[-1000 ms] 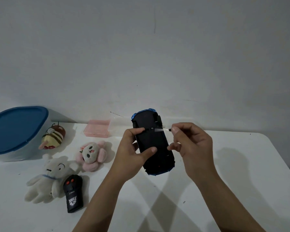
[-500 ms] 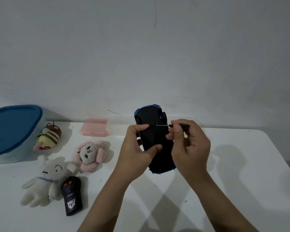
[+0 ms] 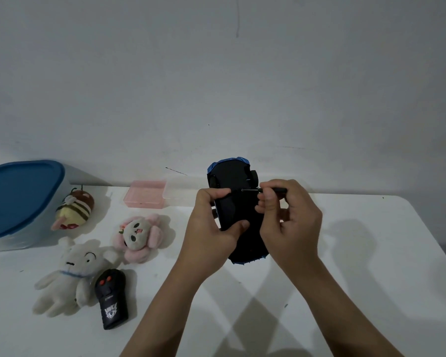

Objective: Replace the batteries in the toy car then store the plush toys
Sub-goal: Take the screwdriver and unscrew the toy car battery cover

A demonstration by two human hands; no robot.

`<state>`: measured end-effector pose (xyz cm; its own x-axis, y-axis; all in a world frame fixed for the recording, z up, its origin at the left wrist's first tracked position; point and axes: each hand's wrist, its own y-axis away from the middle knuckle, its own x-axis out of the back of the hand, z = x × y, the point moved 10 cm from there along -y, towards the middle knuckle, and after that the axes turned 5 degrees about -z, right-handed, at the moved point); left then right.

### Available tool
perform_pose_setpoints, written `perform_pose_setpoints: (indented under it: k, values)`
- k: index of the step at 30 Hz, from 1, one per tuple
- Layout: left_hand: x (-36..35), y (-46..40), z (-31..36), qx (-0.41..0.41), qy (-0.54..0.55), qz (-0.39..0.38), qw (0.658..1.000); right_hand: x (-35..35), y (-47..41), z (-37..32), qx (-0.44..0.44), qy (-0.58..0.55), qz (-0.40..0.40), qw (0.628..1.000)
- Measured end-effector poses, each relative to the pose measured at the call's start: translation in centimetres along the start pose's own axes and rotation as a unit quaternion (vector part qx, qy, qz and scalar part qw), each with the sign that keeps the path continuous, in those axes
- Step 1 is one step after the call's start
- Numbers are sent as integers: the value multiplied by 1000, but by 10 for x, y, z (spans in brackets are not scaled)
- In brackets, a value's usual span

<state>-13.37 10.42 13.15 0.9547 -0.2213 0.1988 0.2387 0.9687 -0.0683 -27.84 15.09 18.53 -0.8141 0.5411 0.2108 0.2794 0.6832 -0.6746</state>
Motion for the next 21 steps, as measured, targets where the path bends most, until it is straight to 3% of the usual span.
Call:
perform_pose_setpoints:
  k: [4,11,16,21]
  values:
    - [2,1,0,3,-19,7,1000,-9,-7,-5,40,49,-51,997]
    - [3,2,2,-1,-35,9,999,-12,-19,-8,66,38,-84,994]
    - [1,2,1,8,-10,6,1000,-2,-26,-4,45,-28,-36,998]
    - [0,2,-1,15,-17,3,1000,5,-23,-15,116,-11,-2,993]
